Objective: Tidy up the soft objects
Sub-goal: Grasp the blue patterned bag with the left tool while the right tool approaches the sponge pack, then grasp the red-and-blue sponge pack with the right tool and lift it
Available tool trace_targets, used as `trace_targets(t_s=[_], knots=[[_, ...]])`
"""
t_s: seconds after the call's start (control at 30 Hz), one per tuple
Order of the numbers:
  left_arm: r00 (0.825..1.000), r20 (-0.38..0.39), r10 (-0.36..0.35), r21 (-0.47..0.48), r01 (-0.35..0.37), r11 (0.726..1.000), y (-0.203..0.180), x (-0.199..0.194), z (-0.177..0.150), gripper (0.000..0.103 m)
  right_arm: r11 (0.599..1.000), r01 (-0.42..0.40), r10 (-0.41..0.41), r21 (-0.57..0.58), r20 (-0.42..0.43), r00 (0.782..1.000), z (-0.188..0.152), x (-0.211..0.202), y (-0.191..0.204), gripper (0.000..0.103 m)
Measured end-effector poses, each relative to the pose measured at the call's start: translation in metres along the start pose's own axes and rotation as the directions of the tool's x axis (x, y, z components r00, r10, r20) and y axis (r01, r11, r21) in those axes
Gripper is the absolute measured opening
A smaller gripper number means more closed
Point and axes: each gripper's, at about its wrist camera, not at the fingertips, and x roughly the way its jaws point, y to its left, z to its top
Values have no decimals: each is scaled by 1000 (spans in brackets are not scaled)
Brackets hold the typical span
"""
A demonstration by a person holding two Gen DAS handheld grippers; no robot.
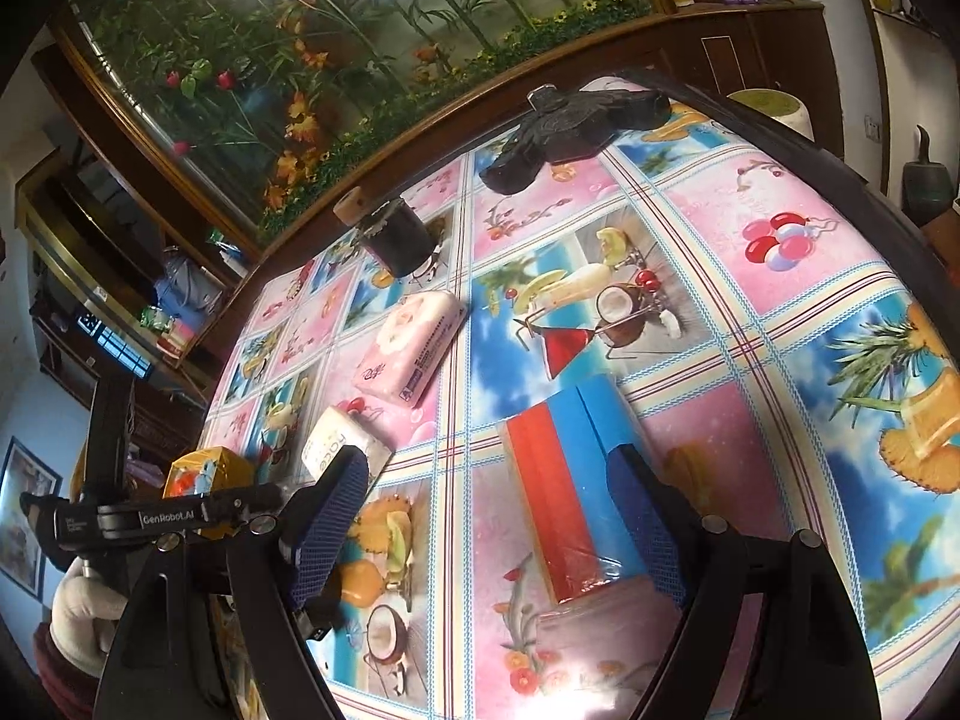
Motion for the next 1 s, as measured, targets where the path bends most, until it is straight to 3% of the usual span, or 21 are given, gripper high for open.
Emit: trace_targets(t_s=[0.2,0.3,0.37,0.47,0.8,0.87,1.0], knots=[[1000,-14,7,71,-6,997,-7,-15,-43,57,1000,14,-14,6,8,1000,0,-2,-2,83],[996,-21,-90,103,92,991,-8,-27,-66,57,1000,20,-20,22,10,1000,1,-3,-7,83],[993,8,-118,130,116,985,-10,-37,-77,57,999,19,-20,39,9,1000,2,-4,-12,83],[991,79,-105,192,88,978,-12,-49,-93,63,998,26,-26,61,4,1000,3,-4,-19,83],[970,139,-198,151,176,973,-13,-51,-121,63,996,74,-73,40,-23,997,3,3,-18,83],[972,142,-189,156,167,974,-17,-47,-123,63,996,88,-88,16,-28,996,3,4,-13,83],[979,172,-111,200,76,977,-31,-41,-129,65,994,105,-105,-18,-30,994,1,5,-6,84]])
